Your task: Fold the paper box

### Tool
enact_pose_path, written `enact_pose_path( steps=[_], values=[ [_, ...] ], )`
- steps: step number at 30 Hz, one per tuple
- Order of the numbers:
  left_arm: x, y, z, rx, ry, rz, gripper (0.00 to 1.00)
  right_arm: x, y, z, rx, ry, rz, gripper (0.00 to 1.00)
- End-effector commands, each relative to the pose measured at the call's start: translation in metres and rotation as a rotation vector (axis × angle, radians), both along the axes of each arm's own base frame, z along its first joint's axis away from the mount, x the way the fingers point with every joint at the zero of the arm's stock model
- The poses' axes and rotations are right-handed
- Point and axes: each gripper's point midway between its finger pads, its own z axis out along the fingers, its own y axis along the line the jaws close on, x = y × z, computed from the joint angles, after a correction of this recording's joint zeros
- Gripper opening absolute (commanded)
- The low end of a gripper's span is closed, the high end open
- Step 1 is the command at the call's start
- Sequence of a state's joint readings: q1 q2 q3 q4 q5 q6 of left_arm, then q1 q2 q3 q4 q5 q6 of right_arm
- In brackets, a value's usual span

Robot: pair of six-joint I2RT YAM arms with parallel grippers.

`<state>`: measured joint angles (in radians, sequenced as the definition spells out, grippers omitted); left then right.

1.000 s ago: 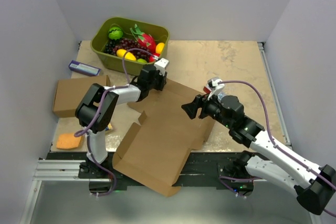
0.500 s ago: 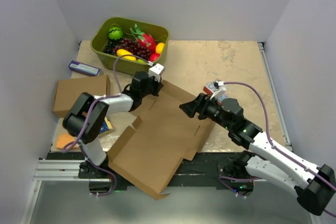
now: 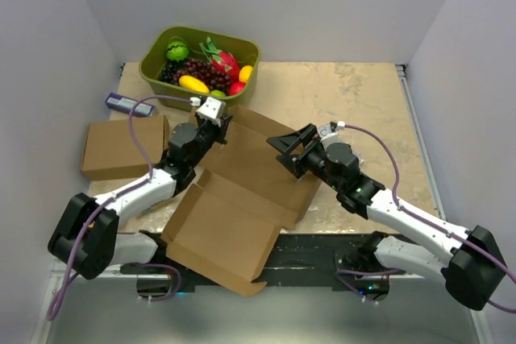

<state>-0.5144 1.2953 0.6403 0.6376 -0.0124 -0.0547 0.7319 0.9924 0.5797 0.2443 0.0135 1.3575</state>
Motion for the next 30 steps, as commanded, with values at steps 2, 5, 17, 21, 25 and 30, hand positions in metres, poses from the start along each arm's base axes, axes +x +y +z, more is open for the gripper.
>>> enact_pose_path(
  steps=[2, 5, 17, 21, 25, 30],
  values=[
    [-0.014, 0.012, 0.028, -0.029, -0.125, 0.048, 0.0, 0.037, -0.011, 0.037, 0.25, 0.059, -0.219, 0.99],
    [-0.022, 0.007, 0.032, -0.007, -0.155, 0.043, 0.0, 0.051, -0.015, 0.023, 0.314, 0.134, -0.305, 0.99],
    [-0.041, 0.004, 0.031, 0.001, -0.214, 0.076, 0.0, 0.088, -0.038, 0.007, 0.347, 0.224, -0.574, 0.95],
    [-0.042, 0.003, 0.032, 0.012, -0.23, 0.078, 0.0, 0.095, -0.038, 0.003, 0.368, 0.273, -0.615, 0.92],
    [-0.041, 0.006, 0.035, 0.041, -0.266, 0.093, 0.0, 0.099, -0.031, -0.003, 0.298, 0.322, -0.614, 0.92],
    [-0.043, 0.004, 0.06, 0.069, -0.367, 0.079, 0.0, 0.105, -0.023, -0.017, 0.311, 0.408, -0.567, 0.92]
  ],
)
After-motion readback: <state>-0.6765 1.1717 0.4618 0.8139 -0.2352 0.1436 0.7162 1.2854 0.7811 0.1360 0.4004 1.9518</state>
